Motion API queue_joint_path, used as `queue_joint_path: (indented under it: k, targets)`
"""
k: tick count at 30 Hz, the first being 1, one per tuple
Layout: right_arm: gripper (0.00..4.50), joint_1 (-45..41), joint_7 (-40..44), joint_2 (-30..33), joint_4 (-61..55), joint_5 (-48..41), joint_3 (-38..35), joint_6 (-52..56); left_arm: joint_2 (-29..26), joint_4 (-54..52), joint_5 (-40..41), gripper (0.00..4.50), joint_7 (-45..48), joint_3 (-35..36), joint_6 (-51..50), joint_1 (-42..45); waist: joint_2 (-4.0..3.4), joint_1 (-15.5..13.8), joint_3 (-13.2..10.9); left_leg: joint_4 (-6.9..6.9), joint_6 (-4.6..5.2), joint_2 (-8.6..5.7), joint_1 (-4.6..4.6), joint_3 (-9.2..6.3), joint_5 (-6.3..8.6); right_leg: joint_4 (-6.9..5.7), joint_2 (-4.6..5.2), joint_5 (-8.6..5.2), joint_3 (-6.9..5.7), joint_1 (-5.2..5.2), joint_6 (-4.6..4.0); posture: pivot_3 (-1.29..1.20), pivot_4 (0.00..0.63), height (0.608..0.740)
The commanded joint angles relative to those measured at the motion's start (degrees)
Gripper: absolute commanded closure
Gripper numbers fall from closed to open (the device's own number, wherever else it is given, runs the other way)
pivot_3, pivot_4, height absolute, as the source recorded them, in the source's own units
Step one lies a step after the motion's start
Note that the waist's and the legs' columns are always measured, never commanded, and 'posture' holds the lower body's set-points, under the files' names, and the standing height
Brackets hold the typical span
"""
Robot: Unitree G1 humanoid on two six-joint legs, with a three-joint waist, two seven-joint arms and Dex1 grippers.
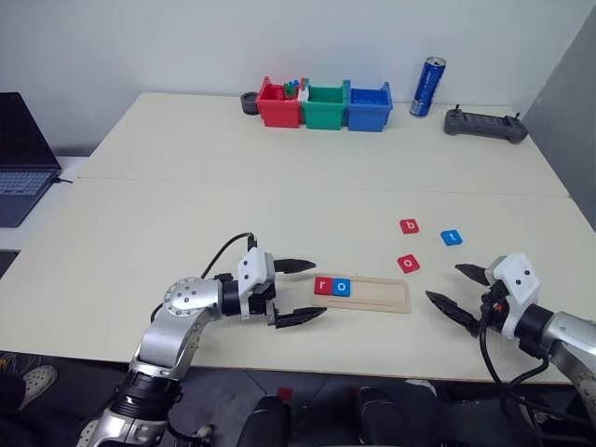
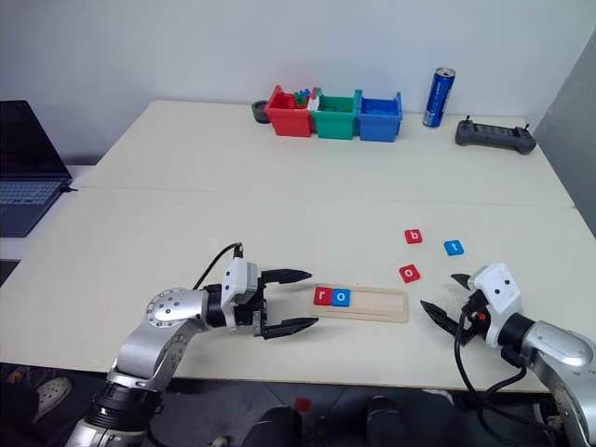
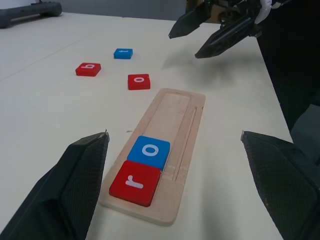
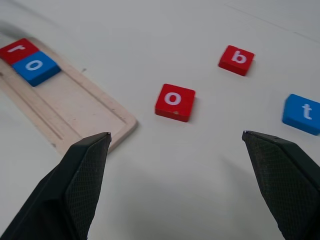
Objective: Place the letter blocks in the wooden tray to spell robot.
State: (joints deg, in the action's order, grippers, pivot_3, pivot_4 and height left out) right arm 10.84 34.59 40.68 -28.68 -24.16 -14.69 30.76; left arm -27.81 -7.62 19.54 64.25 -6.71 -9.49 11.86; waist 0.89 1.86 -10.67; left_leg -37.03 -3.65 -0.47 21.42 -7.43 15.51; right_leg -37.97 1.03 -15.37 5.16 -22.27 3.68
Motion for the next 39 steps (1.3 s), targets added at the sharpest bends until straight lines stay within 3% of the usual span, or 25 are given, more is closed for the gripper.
queue_joint_path:
  k: [1, 25, 32, 39]
  targets:
    - [0.00, -0.5, -2.3, -0.9, 0.2, 1.8, -1.9, -1.1, -0.5, -2.4, 1.1, 0.02, -1.3, 1.4, 0.7, -0.5, 0.00, 0.0, 0.0, 0.00, 0.00, 0.00, 0.00, -0.01, 0.00, 0.00, 0.00, 0.00, 0.00, 0.00, 0.00, 0.00, 0.150, 0.740]
    - [0.00, -3.6, -2.9, -2.9, -1.1, 1.5, -1.3, 0.8, -0.6, -1.4, 0.7, 0.02, -2.7, 0.5, 2.0, -0.5, 0.00, 0.0, 0.0, 0.01, 0.00, 0.00, 0.01, 0.02, 0.00, 0.03, 0.00, 0.00, 0.02, 0.00, 0.00, 0.00, 0.150, 0.740]
    - [0.00, -19.9, -5.3, -0.9, 5.3, 2.7, 4.6, 11.9, -0.8, -0.6, 0.5, 0.02, -3.0, 0.9, 2.7, -0.3, 0.00, 0.5, 0.0, 0.02, 0.00, 0.03, -0.09, 0.18, 0.00, 0.01, -0.03, 0.00, 0.16, 0.00, -0.01, 0.00, 0.150, 0.740]
    - [0.00, -34.6, -9.8, -5.9, 15.8, 4.1, 9.5, 20.0, -1.0, -0.8, 0.3, 0.02, -3.7, 1.0, 3.0, -0.7, 0.00, 0.3, 0.0, 0.08, 0.01, 0.02, -0.01, 0.11, 0.01, 0.04, -0.02, 0.01, 0.13, -0.05, -0.02, 0.00, 0.150, 0.740]
